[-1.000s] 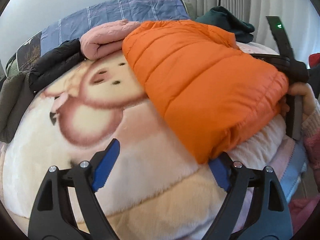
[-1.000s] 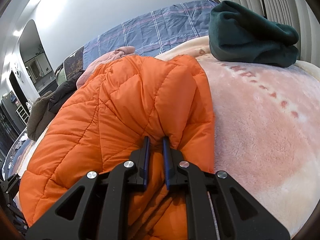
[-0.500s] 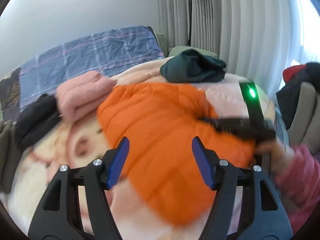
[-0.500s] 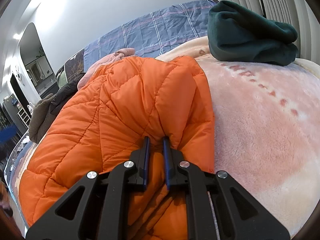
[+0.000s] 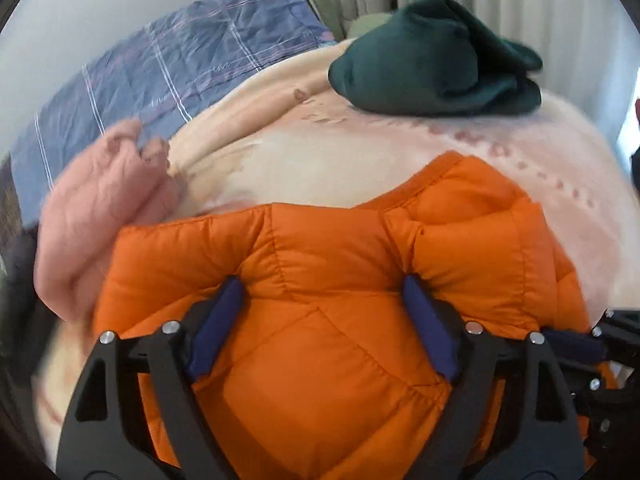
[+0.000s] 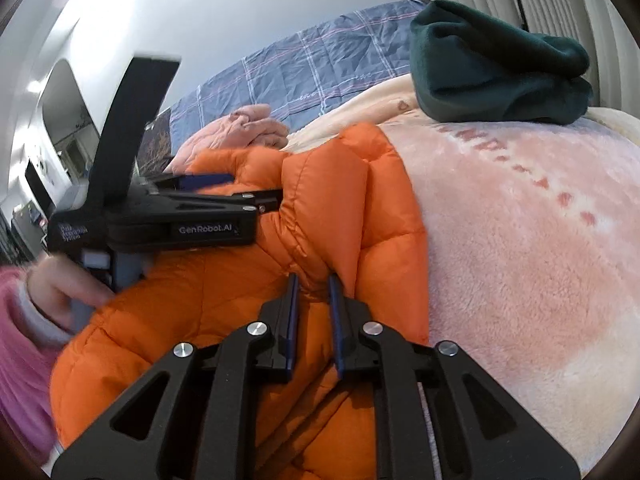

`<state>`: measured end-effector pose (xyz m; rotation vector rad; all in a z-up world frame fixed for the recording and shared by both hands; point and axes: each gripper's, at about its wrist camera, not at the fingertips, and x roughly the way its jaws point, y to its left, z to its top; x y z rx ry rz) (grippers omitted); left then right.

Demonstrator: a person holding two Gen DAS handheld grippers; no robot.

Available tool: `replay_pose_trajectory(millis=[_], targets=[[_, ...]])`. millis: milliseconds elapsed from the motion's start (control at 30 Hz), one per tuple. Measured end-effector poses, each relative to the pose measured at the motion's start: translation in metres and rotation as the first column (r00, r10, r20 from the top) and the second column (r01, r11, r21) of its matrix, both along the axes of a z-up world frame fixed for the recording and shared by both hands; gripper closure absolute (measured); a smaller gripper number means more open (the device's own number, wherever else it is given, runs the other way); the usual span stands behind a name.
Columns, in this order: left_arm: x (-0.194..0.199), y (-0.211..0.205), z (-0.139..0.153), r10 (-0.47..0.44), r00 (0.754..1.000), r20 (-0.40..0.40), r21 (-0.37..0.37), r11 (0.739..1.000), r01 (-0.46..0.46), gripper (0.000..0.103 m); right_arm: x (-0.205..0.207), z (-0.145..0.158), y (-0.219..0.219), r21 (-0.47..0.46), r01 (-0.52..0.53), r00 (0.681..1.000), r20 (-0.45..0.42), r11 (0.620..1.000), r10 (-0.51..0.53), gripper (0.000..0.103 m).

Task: Fold large clothes
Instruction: 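Grasp the orange jacket bundle with the left gripper beside the right gripper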

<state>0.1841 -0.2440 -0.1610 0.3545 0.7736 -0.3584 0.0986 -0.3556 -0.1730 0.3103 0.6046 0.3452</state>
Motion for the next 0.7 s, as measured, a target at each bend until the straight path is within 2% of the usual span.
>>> replay_pose_trajectory(millis=[133,700], targets=[[-0.0086,-0.0034,-0.0071,-0.002,0.999,0.044,0.051,0.999,0.000,0.018,-0.0003,-0.0003,0.0051,-0.011,-0.001,1.000,0.000,1.000,0.001,0.089],[-0.0088,0.0049,-0.0106,-0.012,0.999,0.035,-0.001,1.000,0.012,0.019,0.0027,-0.0009,0.0032,-0.002,-0.004,1.000,0.000,1.000,0.004,0.088]])
